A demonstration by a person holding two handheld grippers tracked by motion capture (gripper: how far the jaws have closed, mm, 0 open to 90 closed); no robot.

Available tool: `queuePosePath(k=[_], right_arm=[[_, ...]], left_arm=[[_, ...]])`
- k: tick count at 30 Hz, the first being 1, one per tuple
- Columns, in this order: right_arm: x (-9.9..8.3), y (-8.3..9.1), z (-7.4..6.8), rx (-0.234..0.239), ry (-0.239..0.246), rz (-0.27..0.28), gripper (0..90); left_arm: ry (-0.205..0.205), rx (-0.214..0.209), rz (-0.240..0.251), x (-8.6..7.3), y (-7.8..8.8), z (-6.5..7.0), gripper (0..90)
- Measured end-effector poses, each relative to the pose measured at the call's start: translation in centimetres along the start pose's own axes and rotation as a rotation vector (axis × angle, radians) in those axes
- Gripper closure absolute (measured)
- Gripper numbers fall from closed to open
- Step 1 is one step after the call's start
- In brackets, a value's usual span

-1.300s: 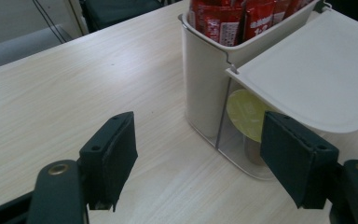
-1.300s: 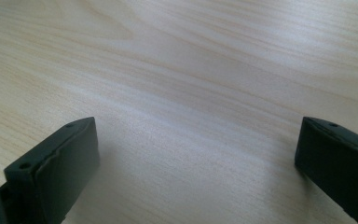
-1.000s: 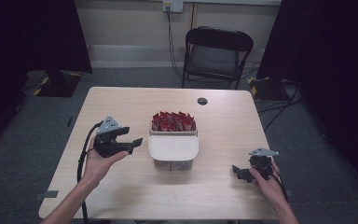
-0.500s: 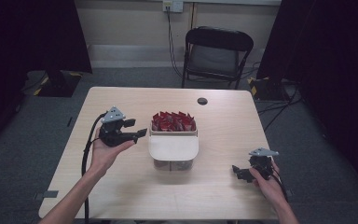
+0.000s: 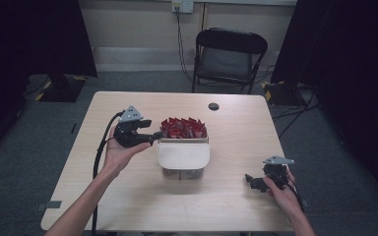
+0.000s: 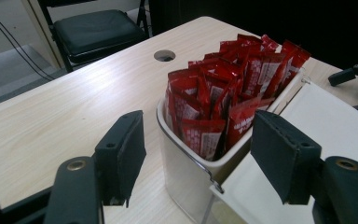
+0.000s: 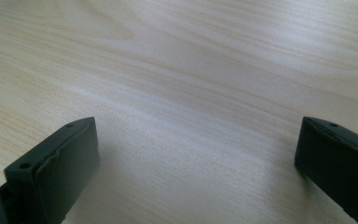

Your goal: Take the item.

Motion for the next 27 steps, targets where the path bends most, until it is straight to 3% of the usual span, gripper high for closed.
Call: queuePosePath(k=[3, 6, 17, 23, 27], right_arm=[[0.0, 0.0, 0.0, 0.000, 0.000, 0.000, 0.0], [0.0, 0.0, 0.0, 0.000, 0.000, 0.000, 0.0], [0.0, 0.0, 0.0, 0.000, 0.000, 0.000, 0.0], [0.0, 0.0, 0.0, 0.000, 0.000, 0.000, 0.0], [0.0, 0.0, 0.0, 0.000, 0.000, 0.000, 0.0]], left_arm=[[0.014, -0.019, 0.002, 0.2, -0.5, -0.3, 37.2], [-0.012, -0.014, -0.003, 0.4, -1.0, -0.3, 38.4], [0.001, -0.078, -0.025, -0.4, -2.2, -0.6, 45.5], [-0.013, -0.077, -0.024, -0.6, -2.6, -0.4, 52.4], [0.009, -0.099, -0.018, -0.9, -2.9, -0.5, 56.6]])
Point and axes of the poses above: each handheld gripper's, and its own axes: y roughly backward along the jaws, x roughly out of its top, z roughly to its right, the point moved 3 cm from there along -y, roughly forward along the jaws, and after that the axes turned 2 degrees about z, right-handed, at the moved point
